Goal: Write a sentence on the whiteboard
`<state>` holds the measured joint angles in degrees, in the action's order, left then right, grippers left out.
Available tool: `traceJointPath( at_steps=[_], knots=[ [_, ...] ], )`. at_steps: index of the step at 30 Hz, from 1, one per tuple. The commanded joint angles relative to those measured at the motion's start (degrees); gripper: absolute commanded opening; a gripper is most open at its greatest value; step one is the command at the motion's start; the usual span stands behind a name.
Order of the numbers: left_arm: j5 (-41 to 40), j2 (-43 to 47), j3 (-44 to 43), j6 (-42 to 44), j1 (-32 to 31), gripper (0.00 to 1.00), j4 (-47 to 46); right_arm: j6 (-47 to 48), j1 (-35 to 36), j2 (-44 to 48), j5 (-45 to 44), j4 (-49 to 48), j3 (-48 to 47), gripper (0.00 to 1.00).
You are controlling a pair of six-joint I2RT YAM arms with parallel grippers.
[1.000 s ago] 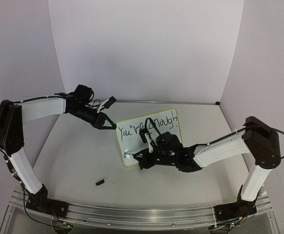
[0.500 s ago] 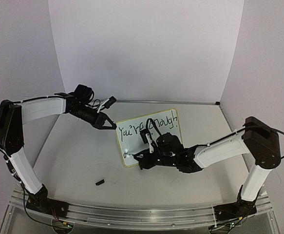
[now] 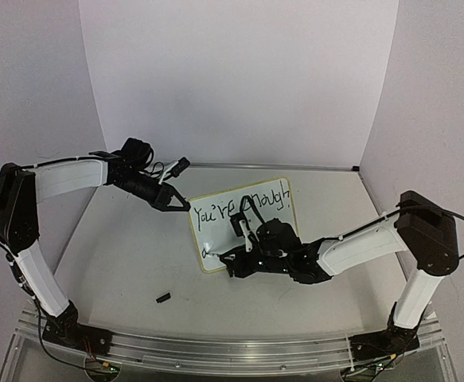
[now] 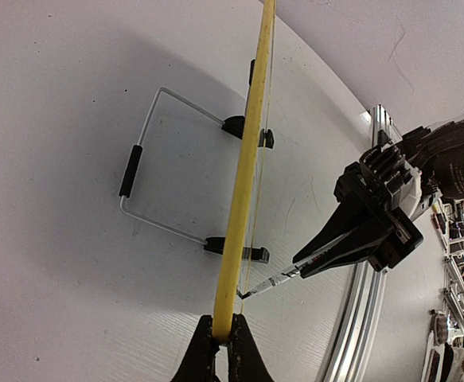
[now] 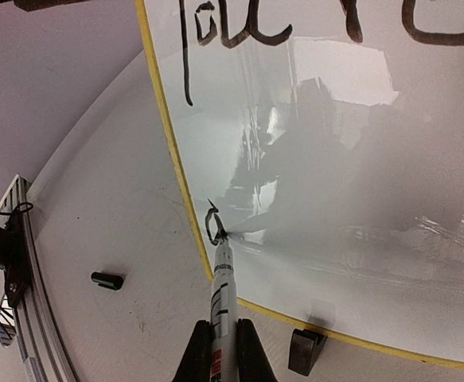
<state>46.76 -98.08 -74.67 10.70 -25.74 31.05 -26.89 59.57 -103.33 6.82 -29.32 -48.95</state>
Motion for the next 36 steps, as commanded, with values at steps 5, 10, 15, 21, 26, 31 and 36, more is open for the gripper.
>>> traceJointPath(
  at_steps=[5, 10, 15, 21, 26, 31, 36],
  knots=[
    [-3.2, 1.0, -0.8, 3.1, -1.2, 0.0, 1.5, -0.4, -0.3, 0.7, -1.4, 1.0, 0.5, 0.0],
    [-3.3, 1.0, -0.8, 3.0, -1.2, 0.0, 1.6, -0.4, -0.3, 0.5, -1.1, 1.4, 0.4, 0.0],
    [-3.3, 1.0, -0.8, 3.1, -1.2, 0.0, 1.6, -0.4, -0.3, 0.7, -1.2, 1.6, 0.7, 0.0],
    [-3.3, 1.0, -0.8, 3.0, -1.3, 0.0, 1.6, -0.4, -0.3, 0.7, -0.7, 1.9, 0.4, 0.0],
    [-3.3, 1.1, -0.8, 3.1, -1.3, 0.0, 1.6, -0.6, -0.3, 1.1, -0.8, 2.3, 1.0, 0.0],
    [-3.3, 1.1, -0.8, 3.0, -1.3, 0.0, 1.6, -0.4, -0.3, 1.7, -1.5, 2.5, 1.2, 0.0],
    [-3.4, 1.2, -0.8, 3.2, -1.3, 0.0, 1.6, -0.1, -0.3, 2.6, -2.1, 2.4, 0.7, 0.0]
  ],
)
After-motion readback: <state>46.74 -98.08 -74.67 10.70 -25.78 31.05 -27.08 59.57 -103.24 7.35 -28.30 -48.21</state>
